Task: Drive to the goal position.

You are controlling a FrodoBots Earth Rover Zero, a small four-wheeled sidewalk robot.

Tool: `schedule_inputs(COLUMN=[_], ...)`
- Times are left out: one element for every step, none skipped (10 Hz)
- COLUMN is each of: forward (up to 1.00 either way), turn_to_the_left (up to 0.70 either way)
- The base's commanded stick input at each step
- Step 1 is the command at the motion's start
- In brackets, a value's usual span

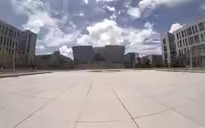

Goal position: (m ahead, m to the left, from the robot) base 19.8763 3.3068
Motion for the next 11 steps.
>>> schedule_inputs(forward=[0.70, 0.70, 0.70, 0.70, 0.70, 0.70, 0.70, 0.70, 0.70, 0.70, 0.70], turn_to_the_left=[0.00, 0.00, 0.00, 0.00, 0.00, 0.00, 0.00, 0.00, 0.00, 0.00, 0.00])
